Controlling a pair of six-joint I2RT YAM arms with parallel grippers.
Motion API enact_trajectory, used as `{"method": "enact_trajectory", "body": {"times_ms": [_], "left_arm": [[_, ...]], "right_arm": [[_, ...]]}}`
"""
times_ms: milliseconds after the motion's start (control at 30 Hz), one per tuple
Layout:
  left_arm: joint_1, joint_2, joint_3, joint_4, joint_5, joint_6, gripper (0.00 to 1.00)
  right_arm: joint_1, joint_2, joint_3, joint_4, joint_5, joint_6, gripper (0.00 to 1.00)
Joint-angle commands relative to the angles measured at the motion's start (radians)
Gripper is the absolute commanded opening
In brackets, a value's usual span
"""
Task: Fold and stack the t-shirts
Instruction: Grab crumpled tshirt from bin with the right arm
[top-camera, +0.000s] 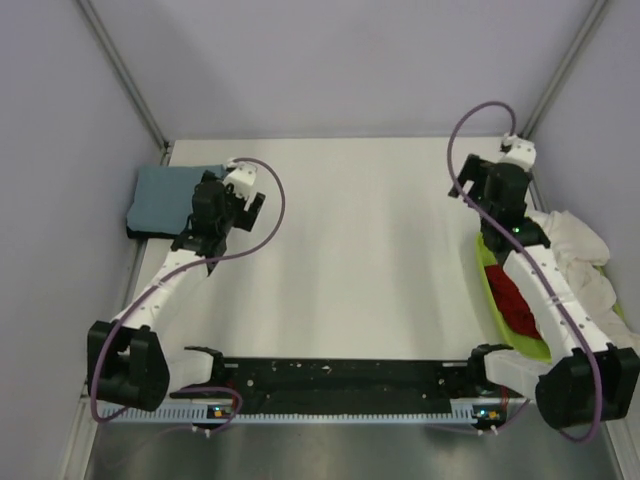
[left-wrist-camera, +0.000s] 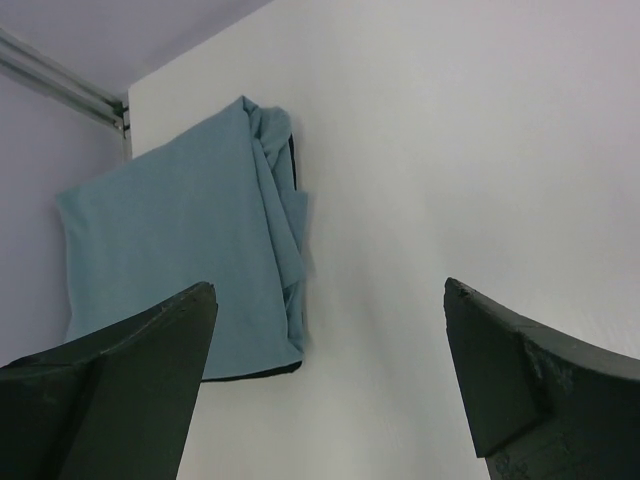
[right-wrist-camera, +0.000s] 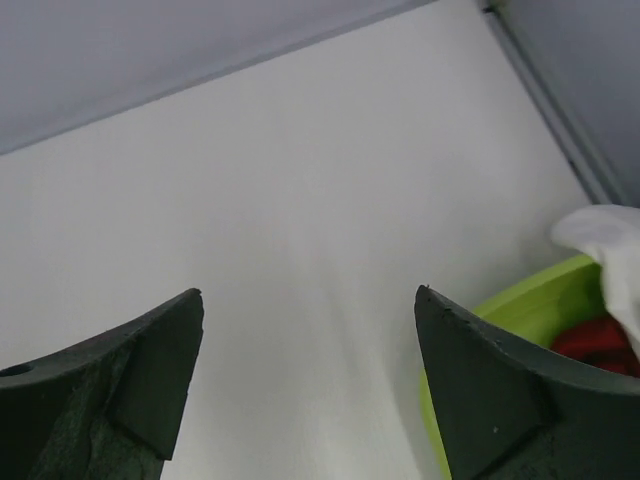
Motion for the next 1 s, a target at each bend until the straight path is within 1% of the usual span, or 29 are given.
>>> {"method": "enact_trajectory", "body": {"times_ms": [0,33,67,100,133,167,200,233,333,467,533,600,633,700,767,900,967], "left_arm": [[0.002,0.010,0.025,-0.150,-0.005,0.029,0.99],[0.002,0.013,0.019,-0.147,-0.008,0.032,0.99],[0.002,0.017,0.016,-0.145,-0.012,0.036,0.99],[0.002,0.023,0.011,-0.142,-0.028,0.044,0.99],[0.002,0.033,0.008,-0.136,-0.046,0.048,0.99],[0.002,0.040,0.007,-0.127,-0.067,0.055,0.99],[0.002,0.048,0.007,-0.121,-0.080,0.062,0.99],[0.002,0.056,0.011,-0.122,-0.084,0.065,0.99],[0.002,0.073,0.034,-0.145,-0.065,0.070,0.99],[0.002,0.096,0.074,-0.164,-0.054,0.084,0.99],[0.002,0.111,0.100,-0.173,-0.058,0.088,0.99],[0.002,0.128,0.121,-0.179,-0.065,0.095,0.99],[0.002,0.134,0.134,-0.184,-0.069,0.096,0.99],[0.002,0.145,0.154,-0.193,-0.072,0.099,0.99],[0.002,0.149,0.166,-0.196,-0.078,0.104,0.99],[0.002,0.158,0.186,-0.198,-0.084,0.124,0.99],[0.002,0.165,0.197,-0.194,-0.089,0.131,0.99]], "right_arm": [[-0.244,0.062,0.125,-0.297,0.275,0.140,0.81],[-0.321,0.055,0.108,-0.291,0.252,0.194,0.79],[-0.424,0.054,0.086,-0.284,0.225,0.236,0.73],[-0.486,0.058,0.057,-0.268,0.203,0.268,0.66],[-0.524,0.069,0.036,-0.252,0.209,0.294,0.62],[-0.552,0.086,0.019,-0.232,0.235,0.308,0.60],[-0.576,0.107,0.013,-0.224,0.255,0.328,0.61],[-0.595,0.129,0.010,-0.219,0.276,0.337,0.63],[-0.650,0.192,0.020,-0.186,0.295,0.339,0.75],[-0.713,0.275,0.062,-0.182,0.301,0.340,0.85],[-0.736,0.313,0.071,-0.188,0.286,0.360,0.86],[-0.741,0.348,0.077,-0.193,0.252,0.371,0.85],[-0.742,0.359,0.079,-0.192,0.237,0.371,0.78],[-0.739,0.374,0.086,-0.184,0.217,0.351,0.46],[-0.739,0.365,0.092,-0.170,0.214,0.302,0.00],[-0.736,0.248,0.077,-0.115,0.235,0.210,0.00],[-0.710,0.160,0.059,-0.058,0.290,0.146,0.00]]}}
